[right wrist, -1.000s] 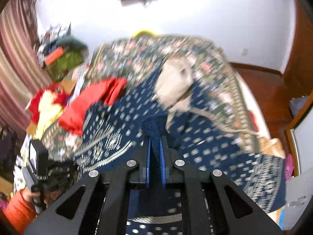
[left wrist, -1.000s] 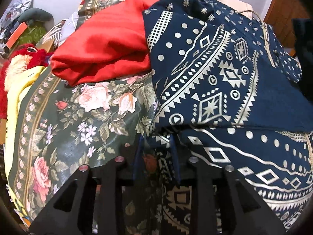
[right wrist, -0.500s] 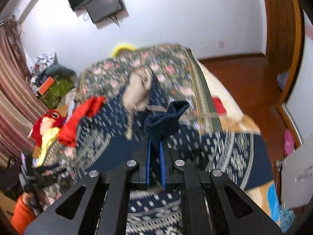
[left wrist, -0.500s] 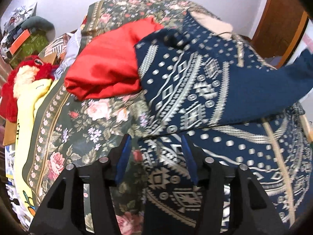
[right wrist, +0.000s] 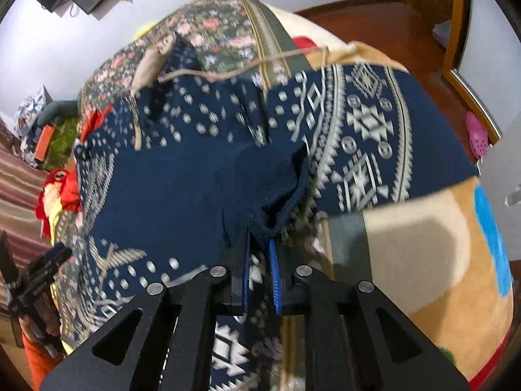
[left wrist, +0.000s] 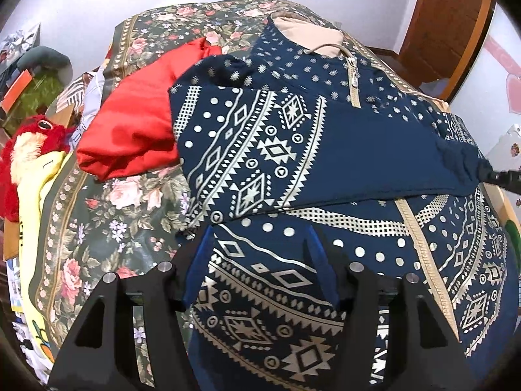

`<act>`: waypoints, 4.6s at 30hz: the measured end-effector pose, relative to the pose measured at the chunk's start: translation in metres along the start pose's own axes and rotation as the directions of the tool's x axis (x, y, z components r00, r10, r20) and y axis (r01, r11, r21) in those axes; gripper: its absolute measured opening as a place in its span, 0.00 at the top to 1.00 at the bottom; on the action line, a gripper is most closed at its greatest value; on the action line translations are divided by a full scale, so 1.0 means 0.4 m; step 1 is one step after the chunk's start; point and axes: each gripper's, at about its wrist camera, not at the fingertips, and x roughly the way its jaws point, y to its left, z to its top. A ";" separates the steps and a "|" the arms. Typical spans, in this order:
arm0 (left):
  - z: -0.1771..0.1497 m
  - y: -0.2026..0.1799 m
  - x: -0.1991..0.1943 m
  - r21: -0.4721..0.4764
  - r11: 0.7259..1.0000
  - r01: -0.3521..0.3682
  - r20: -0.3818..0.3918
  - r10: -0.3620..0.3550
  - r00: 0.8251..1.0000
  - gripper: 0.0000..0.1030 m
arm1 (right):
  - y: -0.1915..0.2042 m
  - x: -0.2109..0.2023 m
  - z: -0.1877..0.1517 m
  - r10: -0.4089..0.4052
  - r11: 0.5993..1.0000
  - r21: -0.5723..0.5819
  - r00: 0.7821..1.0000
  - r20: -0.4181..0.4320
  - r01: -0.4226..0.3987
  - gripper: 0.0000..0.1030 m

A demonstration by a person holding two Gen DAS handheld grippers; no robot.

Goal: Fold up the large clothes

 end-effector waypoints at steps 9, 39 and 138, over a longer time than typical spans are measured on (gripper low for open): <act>0.017 -0.044 -0.003 0.005 1.000 0.019 0.002 -0.019 1.000 0.42 | 0.003 -0.071 -0.010 -0.102 0.991 -0.081 0.993 0.065 0.107 0.55; 0.096 -0.159 0.015 -0.014 0.995 0.101 0.032 -0.101 0.994 0.21 | -0.415 -0.021 0.092 0.009 0.878 0.473 0.990 0.140 -0.075 0.32; -0.006 -0.029 -0.063 -0.137 0.980 0.144 0.092 -0.132 0.987 0.21 | 0.275 -0.104 0.220 0.189 0.974 -0.176 0.946 0.263 -0.146 0.93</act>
